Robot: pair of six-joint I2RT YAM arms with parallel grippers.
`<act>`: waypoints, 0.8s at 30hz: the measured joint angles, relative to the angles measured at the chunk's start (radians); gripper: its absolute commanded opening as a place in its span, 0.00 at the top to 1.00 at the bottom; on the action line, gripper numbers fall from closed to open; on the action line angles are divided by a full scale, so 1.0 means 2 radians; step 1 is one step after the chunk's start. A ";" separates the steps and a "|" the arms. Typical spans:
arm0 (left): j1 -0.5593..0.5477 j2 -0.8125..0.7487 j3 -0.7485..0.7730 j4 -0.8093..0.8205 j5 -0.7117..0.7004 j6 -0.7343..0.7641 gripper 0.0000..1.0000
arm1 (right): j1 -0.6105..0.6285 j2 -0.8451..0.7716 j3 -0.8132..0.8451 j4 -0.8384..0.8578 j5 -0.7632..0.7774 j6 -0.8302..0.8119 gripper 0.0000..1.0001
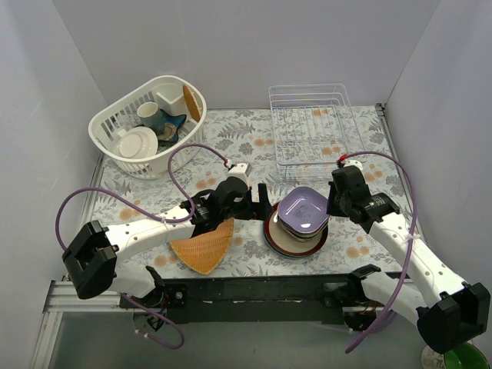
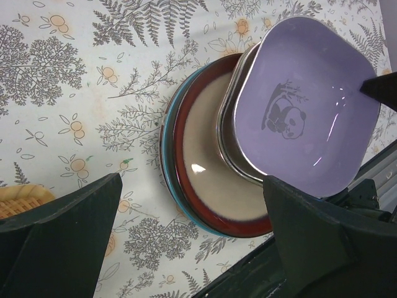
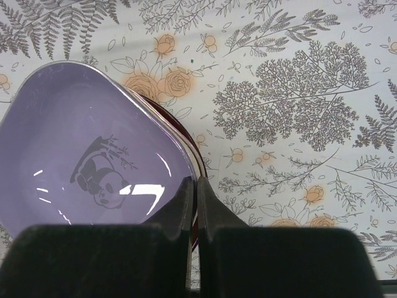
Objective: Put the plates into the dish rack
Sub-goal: Pick up the plate at the center of the board.
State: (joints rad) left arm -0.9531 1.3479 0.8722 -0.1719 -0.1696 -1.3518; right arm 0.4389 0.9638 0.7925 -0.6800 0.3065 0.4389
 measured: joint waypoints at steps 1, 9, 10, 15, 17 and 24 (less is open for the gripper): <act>0.000 0.000 0.000 0.000 0.000 0.000 0.02 | 0.000 -0.001 0.002 -0.001 0.001 0.000 0.99; 0.000 -0.001 0.000 0.000 0.000 -0.004 0.02 | 0.000 -0.010 0.006 0.000 0.000 0.000 0.99; 0.000 -0.001 0.000 0.000 0.000 -0.005 0.02 | 0.000 -0.011 0.006 0.000 0.000 0.000 0.99; 0.000 -0.001 0.000 0.004 0.002 -0.009 0.02 | 0.000 -0.015 0.006 0.000 -0.001 0.001 0.99; 0.000 -0.001 0.000 0.012 0.009 -0.010 0.02 | 0.000 -0.017 0.006 0.000 -0.003 0.002 0.99; 0.000 0.004 0.000 0.054 0.046 -0.027 0.13 | 0.000 -0.030 0.005 0.006 -0.011 0.003 0.99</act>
State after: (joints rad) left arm -0.9539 1.3563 0.8722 -0.0639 -0.0776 -1.4048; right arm 0.4389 0.9039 0.8032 -0.6670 0.2840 0.4446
